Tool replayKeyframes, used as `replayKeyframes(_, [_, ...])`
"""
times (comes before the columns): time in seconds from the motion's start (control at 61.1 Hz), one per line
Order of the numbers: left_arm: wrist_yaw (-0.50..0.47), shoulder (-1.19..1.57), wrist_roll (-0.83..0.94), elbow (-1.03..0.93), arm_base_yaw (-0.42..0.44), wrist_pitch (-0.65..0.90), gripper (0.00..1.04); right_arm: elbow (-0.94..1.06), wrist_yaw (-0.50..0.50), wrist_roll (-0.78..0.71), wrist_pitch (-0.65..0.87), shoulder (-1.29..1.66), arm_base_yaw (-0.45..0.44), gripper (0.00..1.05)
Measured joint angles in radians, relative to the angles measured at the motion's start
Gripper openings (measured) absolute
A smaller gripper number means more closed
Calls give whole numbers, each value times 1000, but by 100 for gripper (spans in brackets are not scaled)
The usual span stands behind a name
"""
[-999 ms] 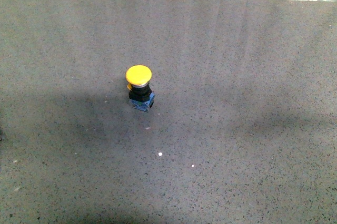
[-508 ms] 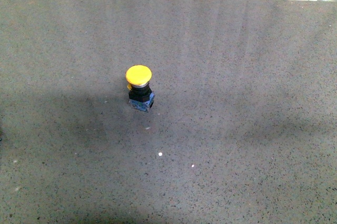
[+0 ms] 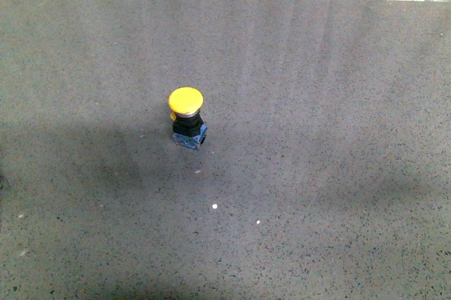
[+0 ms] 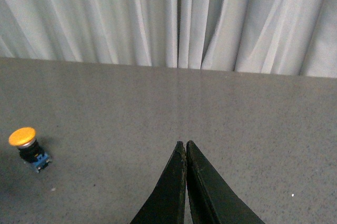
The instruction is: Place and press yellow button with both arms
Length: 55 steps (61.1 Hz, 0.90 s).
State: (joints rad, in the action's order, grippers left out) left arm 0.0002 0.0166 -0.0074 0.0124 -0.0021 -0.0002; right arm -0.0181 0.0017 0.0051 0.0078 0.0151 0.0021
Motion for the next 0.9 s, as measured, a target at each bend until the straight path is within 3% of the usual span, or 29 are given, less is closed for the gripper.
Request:
replayKeyframes(0.18, [0,0,0,0,0,0,1,0,0,0,-5,-8,0,1])
replayKeyframes(0.229, [0,0,-1,0,0,0,2,0,0,-2,-5,-8,0,6])
replayKeyframes(0.704, [0,0,0,0,0,0,89,0,0,-2,-5,-10,0,93])
replayKeyframes(0.753, [0,0,0,0,0,0,97,0,0,-2,-5,-10,0,97])
replayKeyframes(0.901, [0,0,2,0,0,0,96,0,0,-2,-5,-10,0,96])
